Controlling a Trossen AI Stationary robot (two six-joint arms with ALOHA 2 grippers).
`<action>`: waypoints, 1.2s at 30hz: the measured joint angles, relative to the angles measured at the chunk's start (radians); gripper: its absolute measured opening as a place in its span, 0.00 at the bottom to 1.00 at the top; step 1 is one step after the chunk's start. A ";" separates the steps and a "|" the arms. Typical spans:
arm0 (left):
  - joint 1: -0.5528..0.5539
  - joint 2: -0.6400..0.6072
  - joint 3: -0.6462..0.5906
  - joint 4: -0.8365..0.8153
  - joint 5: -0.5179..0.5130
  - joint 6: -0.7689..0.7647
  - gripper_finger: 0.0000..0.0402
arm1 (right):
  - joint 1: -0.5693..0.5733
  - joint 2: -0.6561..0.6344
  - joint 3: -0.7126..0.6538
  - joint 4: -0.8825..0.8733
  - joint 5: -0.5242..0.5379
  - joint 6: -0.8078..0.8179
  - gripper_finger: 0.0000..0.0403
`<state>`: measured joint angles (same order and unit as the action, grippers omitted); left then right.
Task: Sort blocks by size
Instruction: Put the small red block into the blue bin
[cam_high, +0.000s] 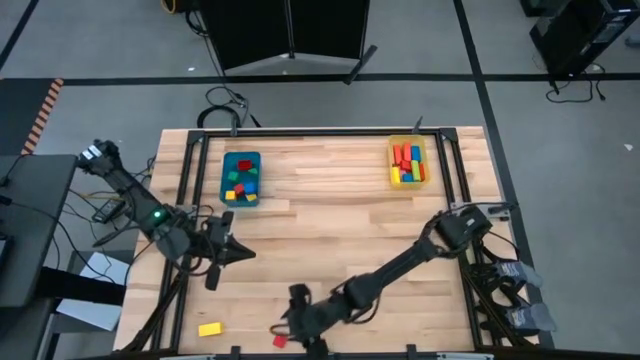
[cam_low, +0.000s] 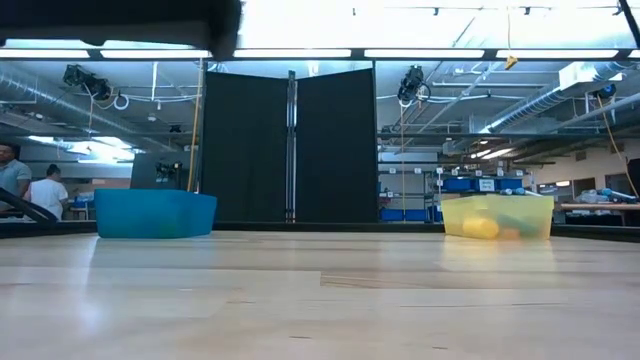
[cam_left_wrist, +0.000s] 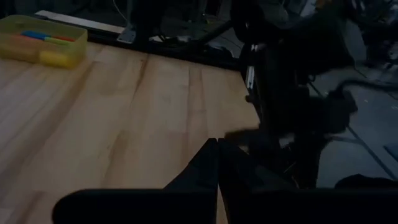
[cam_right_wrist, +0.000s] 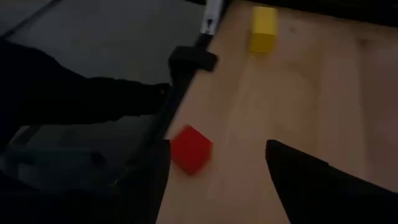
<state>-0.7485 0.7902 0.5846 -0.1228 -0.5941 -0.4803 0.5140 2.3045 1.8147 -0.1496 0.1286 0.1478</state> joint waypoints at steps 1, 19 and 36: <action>-0.010 0.000 0.000 0.002 -0.010 -0.002 0.03 | 0.004 0.025 0.040 -0.018 -0.004 -0.008 0.69; -0.106 0.000 0.000 0.003 -0.093 -0.052 0.03 | 0.009 0.265 0.346 -0.176 -0.094 -0.044 0.80; -0.105 0.001 0.000 -0.003 -0.094 -0.055 0.03 | -0.014 0.288 0.346 -0.136 -0.092 -0.072 0.80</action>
<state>-0.8539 0.7910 0.5846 -0.1261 -0.6880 -0.5354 0.4996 2.5922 2.1609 -0.2861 0.0370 0.0755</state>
